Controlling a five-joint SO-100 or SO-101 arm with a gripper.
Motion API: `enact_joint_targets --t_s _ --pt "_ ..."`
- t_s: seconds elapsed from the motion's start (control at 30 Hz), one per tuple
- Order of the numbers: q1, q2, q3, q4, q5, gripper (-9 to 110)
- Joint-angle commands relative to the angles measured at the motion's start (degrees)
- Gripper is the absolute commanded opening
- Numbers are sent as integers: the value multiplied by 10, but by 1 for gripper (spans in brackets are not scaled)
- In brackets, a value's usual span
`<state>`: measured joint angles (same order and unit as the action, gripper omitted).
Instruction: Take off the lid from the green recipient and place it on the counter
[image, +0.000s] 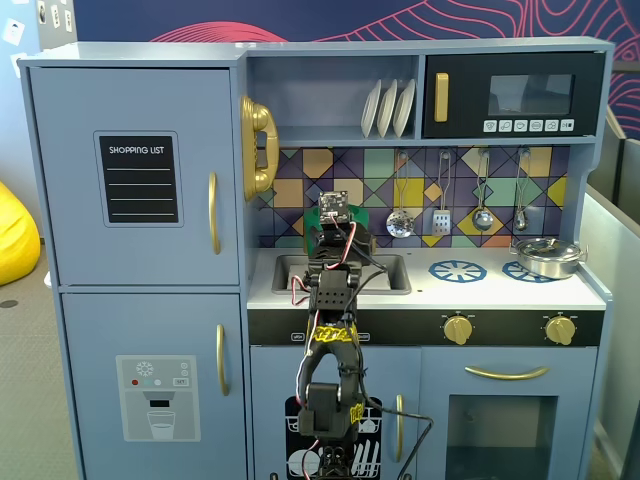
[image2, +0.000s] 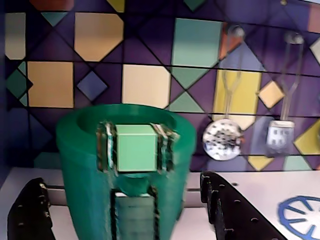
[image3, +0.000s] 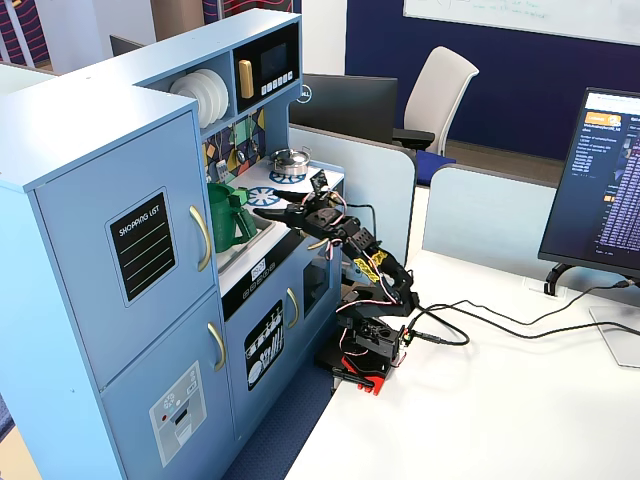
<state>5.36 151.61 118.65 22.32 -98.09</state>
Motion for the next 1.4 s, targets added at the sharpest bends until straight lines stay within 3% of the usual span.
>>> enact_joint_targets --t_s 0.0,1.37 --pt "-11 -26 -36 -45 4 34" --pt "5 -241 -141 -156 -4 28"
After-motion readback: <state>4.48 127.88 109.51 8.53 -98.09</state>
